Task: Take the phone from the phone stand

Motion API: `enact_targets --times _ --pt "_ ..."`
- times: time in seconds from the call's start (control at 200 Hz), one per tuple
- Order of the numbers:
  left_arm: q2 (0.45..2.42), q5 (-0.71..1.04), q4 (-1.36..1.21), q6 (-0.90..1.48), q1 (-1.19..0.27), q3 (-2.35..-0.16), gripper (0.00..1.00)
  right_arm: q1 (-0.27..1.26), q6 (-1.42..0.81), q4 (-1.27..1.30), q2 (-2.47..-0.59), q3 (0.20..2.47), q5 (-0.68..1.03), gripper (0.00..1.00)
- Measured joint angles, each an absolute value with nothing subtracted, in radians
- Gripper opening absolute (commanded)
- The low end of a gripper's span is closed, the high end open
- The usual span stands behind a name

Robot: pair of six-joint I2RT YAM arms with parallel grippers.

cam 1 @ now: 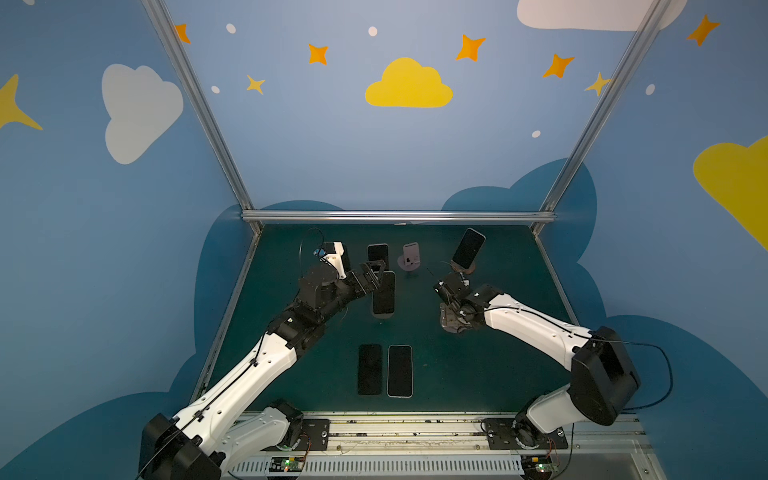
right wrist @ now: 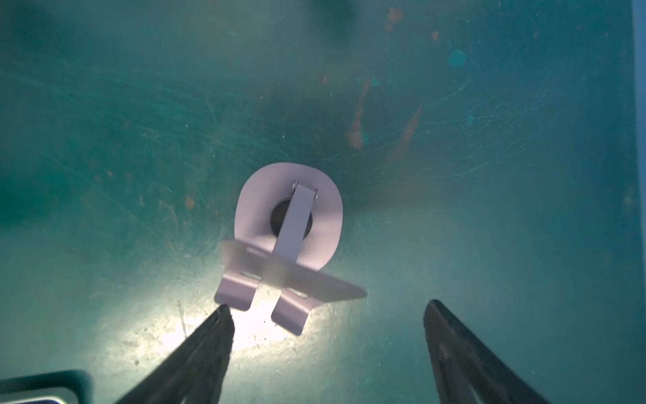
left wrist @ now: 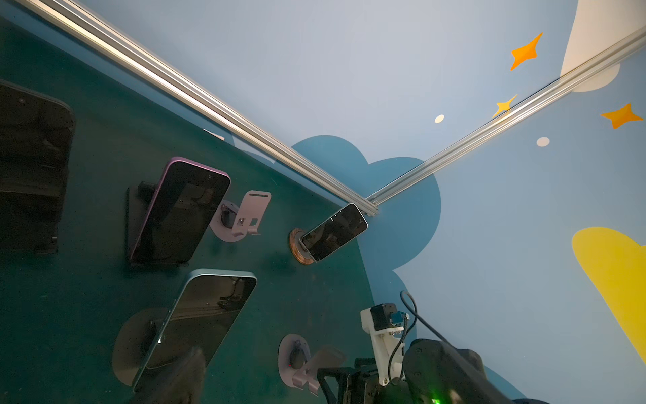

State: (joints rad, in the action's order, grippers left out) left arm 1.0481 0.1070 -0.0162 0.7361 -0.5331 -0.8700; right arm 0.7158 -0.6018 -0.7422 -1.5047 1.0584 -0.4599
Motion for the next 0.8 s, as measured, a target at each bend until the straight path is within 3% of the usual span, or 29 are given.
enact_targets --times 0.3,0.591,0.801 --pt "1.052 0.106 -0.016 0.736 -0.536 -0.870 1.00 0.741 -0.881 -0.567 -1.348 0.886 -0.419 0.89" --pt "1.053 0.104 -0.016 0.736 -0.536 -0.870 1.00 0.769 -1.076 -0.562 -1.518 0.980 -0.509 0.89" --pt "1.053 0.099 -0.017 0.736 -0.537 -0.870 1.00 0.769 -1.118 -0.574 -1.534 0.982 -0.554 0.88"
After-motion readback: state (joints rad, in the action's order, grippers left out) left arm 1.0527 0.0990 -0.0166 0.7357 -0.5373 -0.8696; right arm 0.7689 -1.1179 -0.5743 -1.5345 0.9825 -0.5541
